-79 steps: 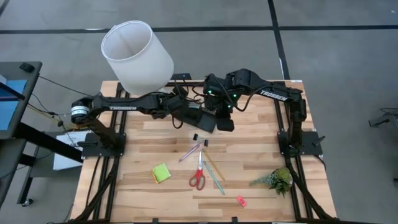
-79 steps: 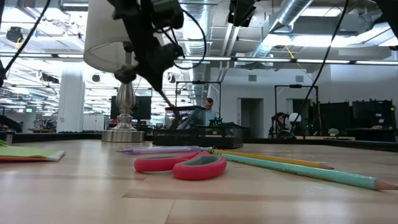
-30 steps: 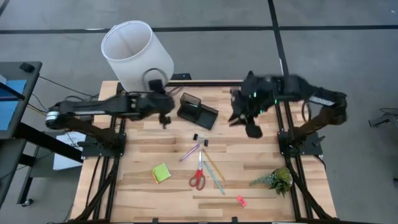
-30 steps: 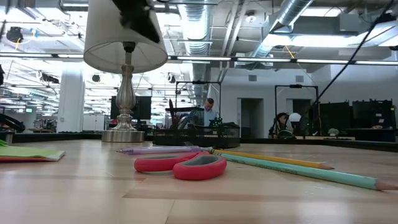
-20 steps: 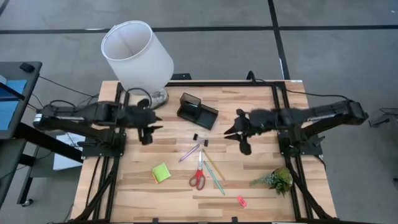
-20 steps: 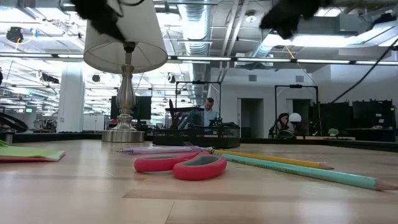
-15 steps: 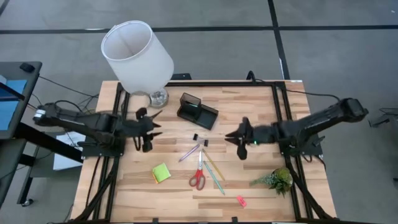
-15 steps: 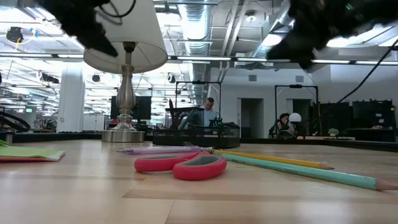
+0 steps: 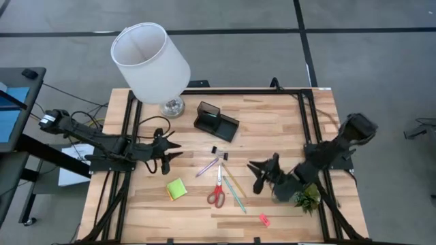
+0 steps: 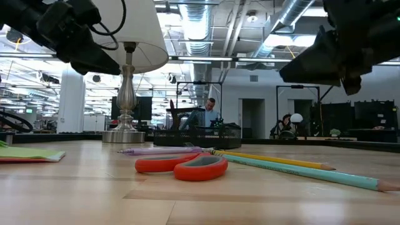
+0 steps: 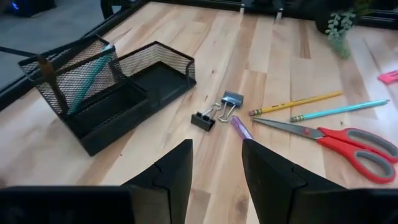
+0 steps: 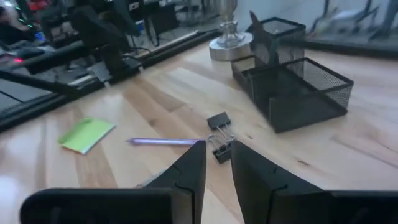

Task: Pick and place office supplies into organizer
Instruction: Put the yellow pencil into the black desk organizer

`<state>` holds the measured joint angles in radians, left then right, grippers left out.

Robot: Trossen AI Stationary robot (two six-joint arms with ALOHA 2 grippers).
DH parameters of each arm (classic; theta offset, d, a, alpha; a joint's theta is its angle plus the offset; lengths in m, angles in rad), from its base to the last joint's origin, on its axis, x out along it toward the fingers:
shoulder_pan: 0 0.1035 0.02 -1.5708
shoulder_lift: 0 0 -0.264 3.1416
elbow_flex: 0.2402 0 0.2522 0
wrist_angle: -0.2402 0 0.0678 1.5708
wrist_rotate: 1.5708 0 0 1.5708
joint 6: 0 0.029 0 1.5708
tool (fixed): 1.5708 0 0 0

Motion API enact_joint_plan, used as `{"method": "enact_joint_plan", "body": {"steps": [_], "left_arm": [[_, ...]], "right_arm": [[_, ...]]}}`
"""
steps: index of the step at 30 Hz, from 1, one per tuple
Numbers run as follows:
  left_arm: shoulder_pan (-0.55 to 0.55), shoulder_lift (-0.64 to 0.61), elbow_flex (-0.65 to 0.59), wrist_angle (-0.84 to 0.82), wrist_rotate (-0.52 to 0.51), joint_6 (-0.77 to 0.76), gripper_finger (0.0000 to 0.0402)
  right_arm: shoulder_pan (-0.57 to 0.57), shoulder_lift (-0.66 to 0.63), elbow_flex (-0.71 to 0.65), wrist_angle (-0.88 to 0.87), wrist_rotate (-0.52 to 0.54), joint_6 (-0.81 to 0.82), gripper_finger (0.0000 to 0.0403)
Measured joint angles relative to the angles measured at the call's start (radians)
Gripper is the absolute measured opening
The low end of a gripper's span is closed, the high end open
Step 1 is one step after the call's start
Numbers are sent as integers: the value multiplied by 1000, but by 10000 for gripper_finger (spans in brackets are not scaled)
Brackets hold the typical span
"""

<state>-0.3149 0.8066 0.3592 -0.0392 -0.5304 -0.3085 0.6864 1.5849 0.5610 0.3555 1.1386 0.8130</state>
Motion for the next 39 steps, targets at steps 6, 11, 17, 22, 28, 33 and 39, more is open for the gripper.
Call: {"method": "enact_joint_plan", "body": {"steps": [6,11,17,22,28,33,39], "left_arm": [[0,0,0,9,-26,8,132],[0,0,0,7,-26,9,132],[0,0,0,4,-26,9,132],[0,0,0,2,-26,9,132],[0,0,0,1,-27,22,132],[0,0,0,0,-27,22,132],[0,0,0,0,-27,24,132]], "right_arm": [[12,256,189,-2,98,54,70],[1,399,320,-9,122,50,70],[-33,498,380,-33,104,101,70],[-55,534,384,-44,2,173,70],[-67,534,384,-94,-34,188,70],[-74,534,384,-89,-67,191,70],[-79,534,384,-100,-143,178,70]]}}
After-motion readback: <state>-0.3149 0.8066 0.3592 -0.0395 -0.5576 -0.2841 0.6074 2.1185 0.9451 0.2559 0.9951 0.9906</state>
